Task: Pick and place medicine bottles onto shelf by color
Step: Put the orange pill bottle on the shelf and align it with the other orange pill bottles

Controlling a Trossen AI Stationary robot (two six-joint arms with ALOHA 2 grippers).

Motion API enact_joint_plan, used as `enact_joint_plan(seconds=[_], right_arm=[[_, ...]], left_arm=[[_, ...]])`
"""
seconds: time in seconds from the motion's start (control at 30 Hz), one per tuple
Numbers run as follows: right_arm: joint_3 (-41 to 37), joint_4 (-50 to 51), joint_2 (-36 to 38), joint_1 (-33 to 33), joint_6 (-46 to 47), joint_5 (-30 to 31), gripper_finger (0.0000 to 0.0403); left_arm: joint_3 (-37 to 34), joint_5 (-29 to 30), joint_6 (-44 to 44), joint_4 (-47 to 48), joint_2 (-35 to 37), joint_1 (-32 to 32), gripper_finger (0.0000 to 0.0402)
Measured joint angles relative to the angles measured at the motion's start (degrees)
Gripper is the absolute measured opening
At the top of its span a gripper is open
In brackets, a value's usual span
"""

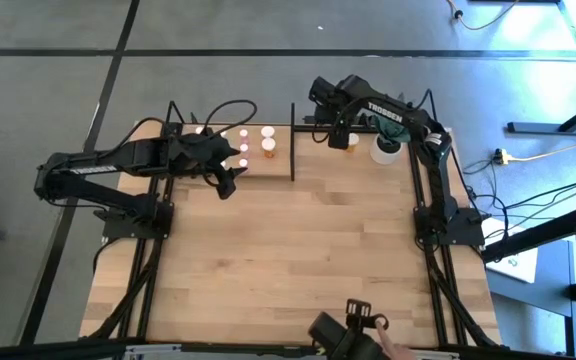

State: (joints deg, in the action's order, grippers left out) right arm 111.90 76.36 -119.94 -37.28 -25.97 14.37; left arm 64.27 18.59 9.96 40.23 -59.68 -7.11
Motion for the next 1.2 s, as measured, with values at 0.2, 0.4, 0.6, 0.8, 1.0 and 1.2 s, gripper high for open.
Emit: enact_joint_plan(seconds=[0.2, 0.4, 0.6, 0.8, 1.0, 1.2], right_arm=[[-0.6, 1.3, 0.0, -1.0, 0.2, 0.0, 0.0234], [-0.6, 4.5, 0.0, -1.3, 1.8, -3.6, 0.0234], [-0.6, 4.3, 0.0, -2.1, 6.4, -6.2, 0.0234], [-0.6, 3.8, 0.0, -3.3, 6.2, -7.2, 0.0235], [-0.6, 3.0, 0.0, -4.4, 2.6, -11.4, 0.0279], [-0.6, 3.0, 0.0, -4.9, 3.3, -8.2, 0.0344]], left_arm=[[0.0, 0.0, 0.0, 0.0, 0.0, 0.0, 0.0235], [0.0, 0.0, 0.0, 0.0, 0.0, 0.0, 0.0235], [0.0, 0.0, 0.0, 0.0, 0.0, 0.0, 0.0235], [0.0, 0.0, 0.0, 0.0, 0.0, 0.0, 0.0235], [0.0, 0.0, 0.0, 0.0, 0.0, 0.0, 0.0235], [0.0, 0.0, 0.0, 0.0, 0.0, 0.0, 0.0235]])
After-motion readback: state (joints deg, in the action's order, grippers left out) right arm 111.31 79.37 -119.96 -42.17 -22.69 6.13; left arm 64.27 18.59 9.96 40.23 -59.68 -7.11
